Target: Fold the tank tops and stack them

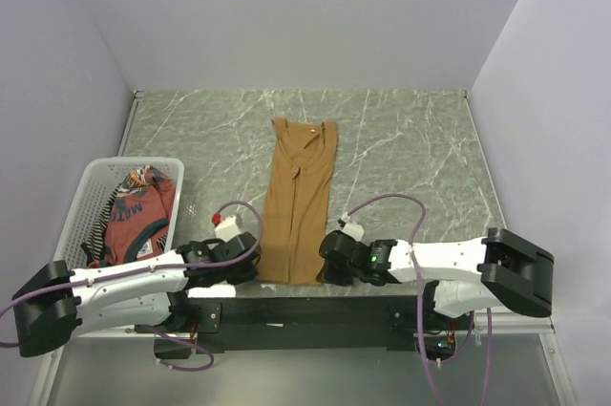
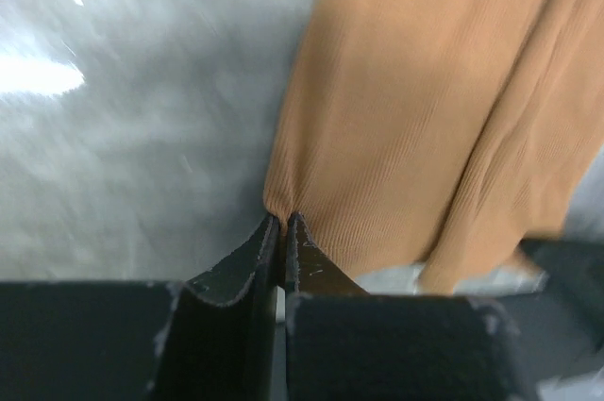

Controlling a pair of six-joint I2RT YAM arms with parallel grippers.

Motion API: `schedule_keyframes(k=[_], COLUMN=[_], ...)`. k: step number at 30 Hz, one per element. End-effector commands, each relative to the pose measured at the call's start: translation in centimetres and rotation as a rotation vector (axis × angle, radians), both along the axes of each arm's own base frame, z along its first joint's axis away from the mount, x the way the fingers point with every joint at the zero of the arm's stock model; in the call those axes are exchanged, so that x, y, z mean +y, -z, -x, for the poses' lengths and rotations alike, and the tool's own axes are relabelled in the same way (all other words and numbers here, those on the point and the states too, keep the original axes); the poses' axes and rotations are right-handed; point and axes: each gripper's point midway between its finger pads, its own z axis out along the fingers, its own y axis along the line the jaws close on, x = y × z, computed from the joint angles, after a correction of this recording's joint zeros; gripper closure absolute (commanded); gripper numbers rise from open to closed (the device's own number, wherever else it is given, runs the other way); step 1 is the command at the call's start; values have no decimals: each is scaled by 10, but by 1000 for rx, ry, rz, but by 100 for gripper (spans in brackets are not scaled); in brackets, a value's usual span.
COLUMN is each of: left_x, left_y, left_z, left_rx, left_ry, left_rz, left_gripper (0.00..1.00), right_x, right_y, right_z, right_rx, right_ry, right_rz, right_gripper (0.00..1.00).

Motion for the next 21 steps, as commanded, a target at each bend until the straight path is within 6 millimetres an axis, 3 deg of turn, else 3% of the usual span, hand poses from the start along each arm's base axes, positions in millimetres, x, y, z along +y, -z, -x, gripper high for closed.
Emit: schedule_keyframes(k=[1,5,9,13,21], left_x=[-5,-15,-20,-33,-41], left_y=[-7,-17,-34,-66,-92], left_z=[26,53,50,27,-35], left_rx=[46,56,25,-78,-182], left_ry=[66,94,73,64,-20], left_rz=[-11,-12,10,53,83], left_gripper=[99,99,100,99,99], right_x=[-51,-51,-52,-52,-36], right_y=[8,-7,-28,-50,-86], right_z=[22,46,40,13,-48], right_rx=[6,-4,-49,-116,-233], right_ry=[-102,-164,-146,-105,-60], right_rz=[221,221,195,190,160], right_gripper=[100,100,100,100,100])
